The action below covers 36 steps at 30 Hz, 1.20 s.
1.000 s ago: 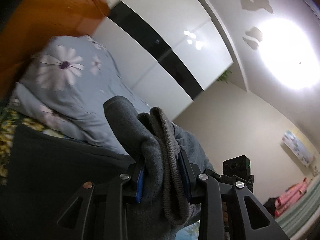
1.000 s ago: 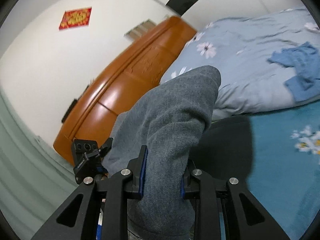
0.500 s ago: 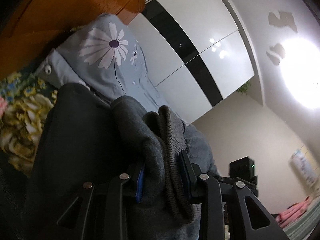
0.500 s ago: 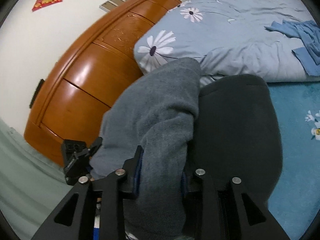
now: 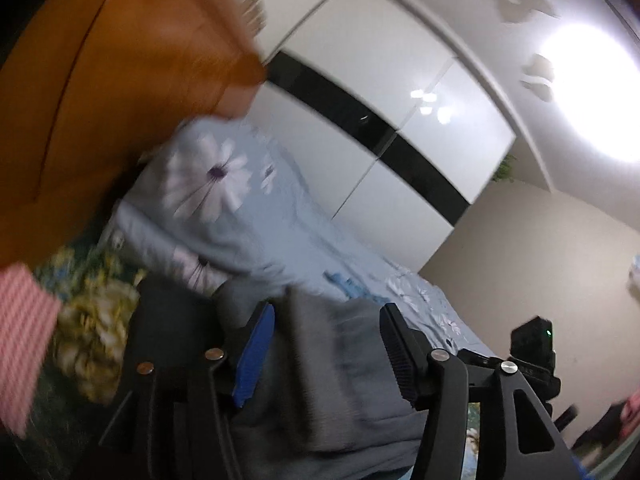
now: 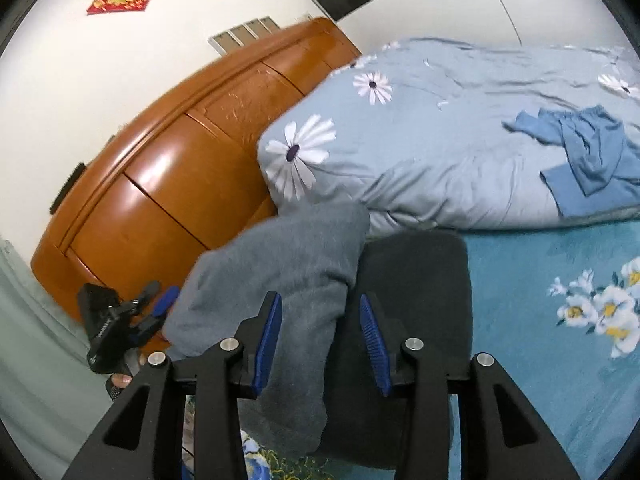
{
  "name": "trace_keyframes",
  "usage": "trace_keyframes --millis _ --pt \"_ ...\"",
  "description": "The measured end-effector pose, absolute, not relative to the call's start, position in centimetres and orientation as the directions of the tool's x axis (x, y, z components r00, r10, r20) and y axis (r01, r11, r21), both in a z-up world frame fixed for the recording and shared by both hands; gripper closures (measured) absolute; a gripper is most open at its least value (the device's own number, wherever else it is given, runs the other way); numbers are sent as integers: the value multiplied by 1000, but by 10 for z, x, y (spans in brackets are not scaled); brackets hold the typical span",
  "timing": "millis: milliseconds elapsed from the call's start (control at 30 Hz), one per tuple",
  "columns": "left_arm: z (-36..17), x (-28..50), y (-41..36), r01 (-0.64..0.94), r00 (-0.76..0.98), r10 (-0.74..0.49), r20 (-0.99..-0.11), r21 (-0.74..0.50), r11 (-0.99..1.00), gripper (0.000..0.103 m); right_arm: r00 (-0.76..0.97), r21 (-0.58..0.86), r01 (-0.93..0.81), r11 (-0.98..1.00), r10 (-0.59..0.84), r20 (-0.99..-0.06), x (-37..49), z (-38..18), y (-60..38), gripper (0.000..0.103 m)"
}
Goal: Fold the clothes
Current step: 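Lift the folded sweatshirt with both tools and carry it toward the clothes stack, then lower the sweatshirt onto the folded clothes stack and open both tools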
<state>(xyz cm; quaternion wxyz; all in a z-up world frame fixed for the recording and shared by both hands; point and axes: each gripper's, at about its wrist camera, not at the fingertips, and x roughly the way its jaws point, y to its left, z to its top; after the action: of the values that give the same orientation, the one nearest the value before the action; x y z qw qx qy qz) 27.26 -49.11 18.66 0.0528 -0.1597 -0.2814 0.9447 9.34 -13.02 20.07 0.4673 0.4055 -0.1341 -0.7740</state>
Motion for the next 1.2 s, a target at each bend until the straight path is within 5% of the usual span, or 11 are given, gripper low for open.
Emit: trace_keyframes --millis 233,333,633,867,1133,1200 --pt "173 237 -437 -49 -898 195 -394 -350 -936 42 -206 501 714 -490 -830 -519 122 198 -159 61" --pt "157 227 -437 -20 -877 185 -445 -349 -937 42 -222 453 729 -513 -803 -553 127 189 -170 59" --pt "157 234 -442 -24 -889 211 -406 -419 -908 41 -234 470 708 -527 -803 -548 128 183 -162 59" --pt "181 276 -403 102 -931 21 -366 -313 -944 22 -293 436 741 -512 -829 -475 167 196 -116 56" --pt "144 306 -356 288 -911 -187 -368 -243 -926 12 -404 259 746 -613 -727 -555 211 160 -94 52" --pt "131 306 -345 321 -892 -225 -392 -199 -926 9 -433 212 745 -632 -701 -567 221 148 -93 44"
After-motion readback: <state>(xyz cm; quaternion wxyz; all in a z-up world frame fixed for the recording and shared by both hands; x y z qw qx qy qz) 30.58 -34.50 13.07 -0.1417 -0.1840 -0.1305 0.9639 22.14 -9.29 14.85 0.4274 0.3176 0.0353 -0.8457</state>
